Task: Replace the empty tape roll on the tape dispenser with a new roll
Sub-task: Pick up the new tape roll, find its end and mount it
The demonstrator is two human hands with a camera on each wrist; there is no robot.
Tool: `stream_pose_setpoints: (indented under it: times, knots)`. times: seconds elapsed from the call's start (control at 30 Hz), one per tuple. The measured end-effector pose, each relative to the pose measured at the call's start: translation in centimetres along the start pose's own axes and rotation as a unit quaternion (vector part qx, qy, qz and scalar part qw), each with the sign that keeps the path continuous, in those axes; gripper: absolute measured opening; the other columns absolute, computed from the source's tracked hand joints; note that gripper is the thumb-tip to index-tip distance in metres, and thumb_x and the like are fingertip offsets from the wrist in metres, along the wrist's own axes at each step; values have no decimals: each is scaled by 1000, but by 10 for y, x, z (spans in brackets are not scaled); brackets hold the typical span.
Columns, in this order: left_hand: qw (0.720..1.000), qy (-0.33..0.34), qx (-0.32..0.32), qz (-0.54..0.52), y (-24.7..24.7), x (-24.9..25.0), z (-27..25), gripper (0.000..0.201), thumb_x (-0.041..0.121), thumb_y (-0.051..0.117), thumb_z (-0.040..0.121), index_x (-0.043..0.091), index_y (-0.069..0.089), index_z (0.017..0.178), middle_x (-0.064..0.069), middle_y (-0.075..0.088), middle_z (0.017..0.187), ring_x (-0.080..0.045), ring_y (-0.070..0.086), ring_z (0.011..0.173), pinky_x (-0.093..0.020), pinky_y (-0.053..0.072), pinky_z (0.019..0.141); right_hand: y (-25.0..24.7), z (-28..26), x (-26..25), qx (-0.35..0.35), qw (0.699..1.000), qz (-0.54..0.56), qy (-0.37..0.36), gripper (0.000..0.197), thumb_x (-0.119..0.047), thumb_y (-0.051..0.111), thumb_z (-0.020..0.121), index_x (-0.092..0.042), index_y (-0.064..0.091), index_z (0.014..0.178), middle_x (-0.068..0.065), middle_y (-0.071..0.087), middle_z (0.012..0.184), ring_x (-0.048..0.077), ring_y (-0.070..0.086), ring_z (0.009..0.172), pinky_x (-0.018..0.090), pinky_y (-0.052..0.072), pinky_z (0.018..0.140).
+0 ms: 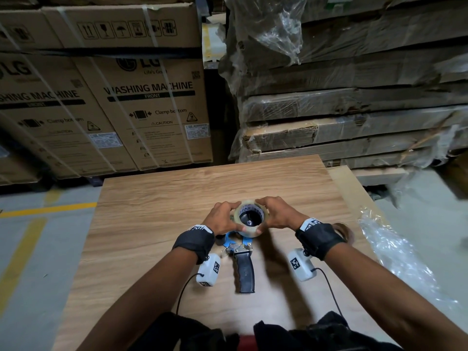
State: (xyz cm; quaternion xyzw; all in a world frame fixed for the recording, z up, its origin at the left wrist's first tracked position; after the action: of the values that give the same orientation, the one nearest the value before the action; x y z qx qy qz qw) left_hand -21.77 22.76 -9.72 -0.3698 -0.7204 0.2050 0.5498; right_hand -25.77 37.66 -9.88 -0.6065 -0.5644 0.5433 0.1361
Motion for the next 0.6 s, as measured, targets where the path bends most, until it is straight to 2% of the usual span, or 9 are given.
stream_pose_setpoints:
  times: [0.07, 0.13, 0.27, 0.43, 0.6]
  knots:
    - [1000, -9, -7, 11, 3, -1, 0, 93, 35, 88, 68, 14, 46, 148, -4, 53, 148, -26, 46, 135, -30, 34, 113, 3, 2, 1, -1, 1000, -7, -5, 96, -43, 97, 48, -12, 64, 133, 11, 71, 126, 30, 62, 120, 27, 47, 95]
    - [999, -20, -15, 24, 5, -1, 0, 98, 42, 86, 67, 17, 41, 151, -6, 54, 147, -28, 46, 132, -37, 39, 111, 0, 0, -2, -2, 1000, -13, -7, 88, -39, 97, 52, -11, 65, 129, 12, 73, 122, 30, 65, 117, 32, 51, 95]
    - [998, -33, -28, 56, 8, -4, 4, 93, 40, 82, 76, 15, 37, 152, -11, 48, 146, -29, 36, 138, -35, 35, 111, 1, 2, -2, -7, 1000, -18, -3, 90, -34, 96, 60, -6, 60, 137, 16, 69, 129, 31, 61, 124, 36, 48, 104]
    - [993, -50, -41, 95, 16, -8, 3, 90, 41, 79, 79, 17, 32, 153, -11, 45, 147, -28, 34, 140, -36, 34, 112, 9, 3, -6, -5, 999, -44, -3, 70, -39, 93, 57, -15, 64, 116, 13, 72, 110, 33, 63, 107, 35, 51, 87]
    - [989, -48, -34, 139, 19, -6, 3, 90, 47, 76, 79, 26, 31, 154, -8, 46, 148, -29, 36, 139, -40, 39, 108, 12, 0, 0, -3, 999, -30, -17, 71, -38, 91, 55, -21, 65, 120, 8, 75, 107, 28, 65, 105, 33, 53, 89]
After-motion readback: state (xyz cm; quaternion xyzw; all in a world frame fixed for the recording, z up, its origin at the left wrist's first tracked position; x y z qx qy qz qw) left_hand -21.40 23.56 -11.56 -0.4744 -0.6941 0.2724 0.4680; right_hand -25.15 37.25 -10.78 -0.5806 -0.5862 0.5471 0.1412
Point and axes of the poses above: each hand's wrist, its own z-axis towards the middle knuckle, its own y-axis out of the palm, x = y × z, the point moved 10 cm from there along z, towards the middle knuckle
